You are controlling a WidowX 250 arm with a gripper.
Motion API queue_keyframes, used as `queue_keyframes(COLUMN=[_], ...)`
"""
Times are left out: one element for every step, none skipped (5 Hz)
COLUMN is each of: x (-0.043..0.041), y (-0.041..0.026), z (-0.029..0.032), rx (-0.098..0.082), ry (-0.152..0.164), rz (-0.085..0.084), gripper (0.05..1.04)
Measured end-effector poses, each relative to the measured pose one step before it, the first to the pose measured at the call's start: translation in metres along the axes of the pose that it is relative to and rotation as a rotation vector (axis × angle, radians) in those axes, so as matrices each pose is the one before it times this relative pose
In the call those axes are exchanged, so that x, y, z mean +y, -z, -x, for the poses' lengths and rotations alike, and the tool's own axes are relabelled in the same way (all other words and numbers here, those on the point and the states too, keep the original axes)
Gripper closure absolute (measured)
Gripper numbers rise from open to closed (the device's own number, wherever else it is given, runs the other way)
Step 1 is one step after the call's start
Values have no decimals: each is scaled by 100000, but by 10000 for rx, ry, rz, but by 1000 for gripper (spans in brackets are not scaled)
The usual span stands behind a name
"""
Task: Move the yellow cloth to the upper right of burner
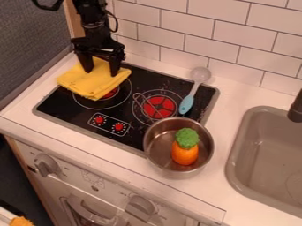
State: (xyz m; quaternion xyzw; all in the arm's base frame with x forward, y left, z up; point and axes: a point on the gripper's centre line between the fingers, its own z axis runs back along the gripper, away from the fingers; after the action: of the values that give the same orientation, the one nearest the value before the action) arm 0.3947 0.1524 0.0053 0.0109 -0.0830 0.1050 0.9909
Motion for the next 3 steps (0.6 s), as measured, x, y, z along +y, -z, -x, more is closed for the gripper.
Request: queue_keyframes(x=[-711,-552,-807], y=[215,-30,54], z=[-1231,-948,24], rx=[48,21,214], ry=[-37,-20,115], rz=[26,-14,44], gripper=[83,83,83])
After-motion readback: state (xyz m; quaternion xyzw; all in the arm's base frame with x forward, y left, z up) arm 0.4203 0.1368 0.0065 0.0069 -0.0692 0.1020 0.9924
